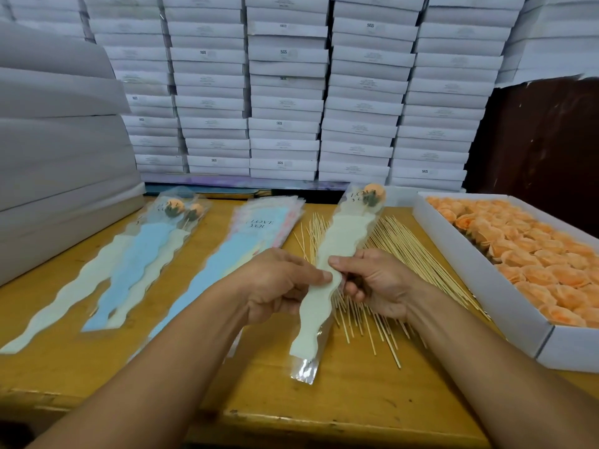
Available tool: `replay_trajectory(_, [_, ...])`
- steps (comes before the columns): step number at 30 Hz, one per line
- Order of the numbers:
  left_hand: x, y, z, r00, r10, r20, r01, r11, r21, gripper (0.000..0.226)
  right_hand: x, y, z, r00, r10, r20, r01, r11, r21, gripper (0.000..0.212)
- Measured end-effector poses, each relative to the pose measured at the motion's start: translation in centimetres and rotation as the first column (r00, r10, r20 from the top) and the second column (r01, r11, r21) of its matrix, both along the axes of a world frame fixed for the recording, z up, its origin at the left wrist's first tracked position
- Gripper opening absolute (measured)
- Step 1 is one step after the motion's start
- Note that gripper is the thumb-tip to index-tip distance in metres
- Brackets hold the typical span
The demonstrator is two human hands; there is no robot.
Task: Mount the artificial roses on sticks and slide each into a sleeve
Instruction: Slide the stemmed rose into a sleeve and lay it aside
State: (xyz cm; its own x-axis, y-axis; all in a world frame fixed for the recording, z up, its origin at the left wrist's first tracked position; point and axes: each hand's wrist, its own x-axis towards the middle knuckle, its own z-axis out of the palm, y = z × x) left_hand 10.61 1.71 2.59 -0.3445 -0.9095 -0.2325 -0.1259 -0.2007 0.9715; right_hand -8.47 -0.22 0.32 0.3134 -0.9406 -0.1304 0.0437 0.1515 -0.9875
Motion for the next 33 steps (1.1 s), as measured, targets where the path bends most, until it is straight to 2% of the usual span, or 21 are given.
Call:
replay_trajectory(3, [-0.1, 0.4, -0.5, 0.998, 0.042, -0.042, -0.043, 0.999, -0.014, 0.013, 0.1, 0.0, -0.2, 1.0, 0.02, 0.002, -0.02, 1.0, -0.009, 0.03])
replay_trajectory(8, [1.1, 0.2, 0.0, 0.998, 0.06, -0.03, -0.062, 0.996, -0.063, 0.014, 0.0, -0.1, -0.2, 0.996, 0.073, 0.057, -0.071, 0.997, -0.024, 0.047])
replay_trajectory(14, [6.0, -1.2, 1.4, 0.969, 0.238, 0.061, -0.227, 0.963, -0.143, 0.013, -0.6, -0.6, -0.5, 0.997, 0.082, 0.012, -0.082, 0.996, -0.023, 0.055])
replay_trajectory(17, [9.6, -2.3, 1.5, 0.927, 0.338, 0.162, -0.3, 0.928, -0.22, 0.018, -0.5, -0.6, -0.6, 0.995, 0.094, -0.027, -0.095, 0.995, -0.024, 0.056])
replay_trajectory(19, [12.4, -3.0, 1.3, 0.886, 0.406, 0.224, -0.351, 0.903, -0.246, 0.014, -0.4, -0.6, -0.6, 0.994, 0.096, -0.05, -0.097, 0.995, -0.027, 0.055])
replay_trajectory(24, [19.6, -4.2, 0.6, 0.791, 0.514, 0.332, -0.46, 0.857, -0.233, 0.022, -0.4, -0.7, -0.8, 0.991, 0.096, -0.095, -0.1, 0.994, -0.04, 0.048])
replay_trajectory(33, [27.0, -4.7, -0.4, 0.664, 0.542, 0.515, -0.515, 0.831, -0.21, 0.037, -0.5, -0.8, -1.0, 0.988, 0.106, -0.11, -0.112, 0.993, -0.048, 0.046])
